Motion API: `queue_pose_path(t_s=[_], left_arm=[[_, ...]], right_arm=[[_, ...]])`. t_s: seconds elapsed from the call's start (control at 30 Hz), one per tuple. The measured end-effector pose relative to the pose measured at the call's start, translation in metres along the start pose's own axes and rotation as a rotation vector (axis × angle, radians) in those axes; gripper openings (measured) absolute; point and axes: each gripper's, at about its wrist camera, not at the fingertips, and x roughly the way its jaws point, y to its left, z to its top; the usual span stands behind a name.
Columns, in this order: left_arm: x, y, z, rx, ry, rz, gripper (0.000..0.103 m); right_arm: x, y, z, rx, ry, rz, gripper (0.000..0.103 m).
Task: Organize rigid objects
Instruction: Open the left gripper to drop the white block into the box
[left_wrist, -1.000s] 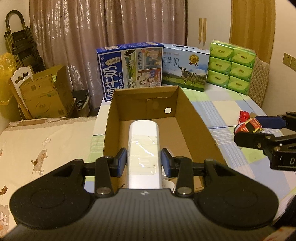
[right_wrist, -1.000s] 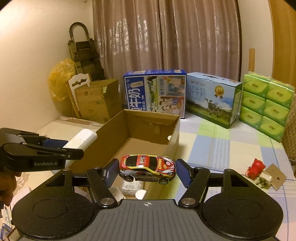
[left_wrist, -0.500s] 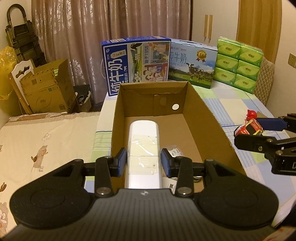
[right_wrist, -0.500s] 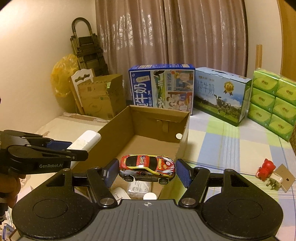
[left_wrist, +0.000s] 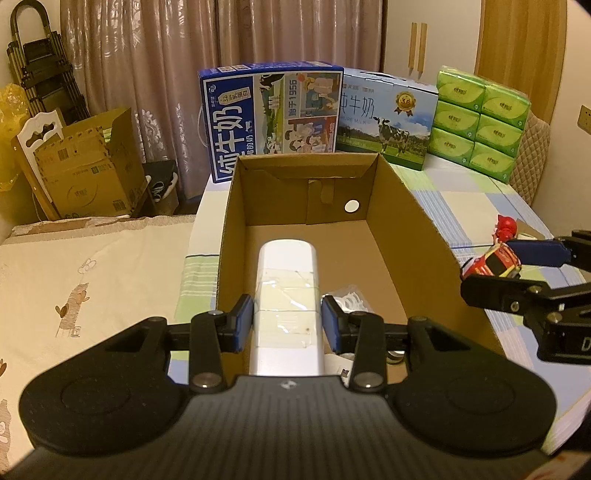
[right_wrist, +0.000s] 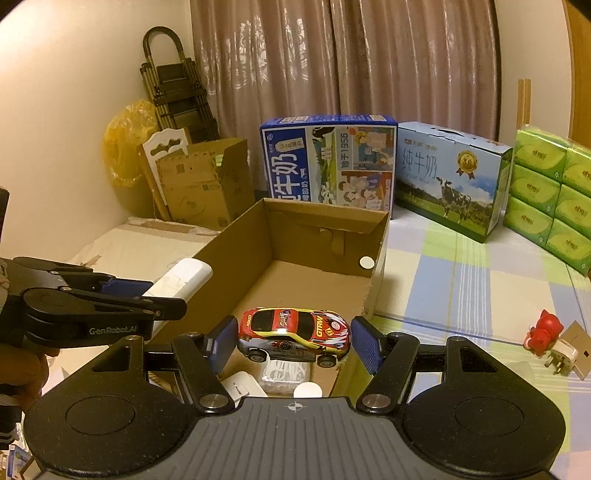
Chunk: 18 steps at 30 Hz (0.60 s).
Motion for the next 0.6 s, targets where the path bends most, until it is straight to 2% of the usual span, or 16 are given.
queue_pose_path(t_s=[0.2, 0.6], left_arm=[[0.008, 0.003, 0.001, -0.021, 0.017, 0.012, 0.038], [-0.009, 0.012, -0.001, -0.031, -0.007, 0.034, 0.04]], right_arm=[[0.001, -0.001, 0.0, 0.003, 0.0, 0.0, 0.064], [0.0, -0.001, -0.001, 0.014, -0.001, 0.003, 0.064]])
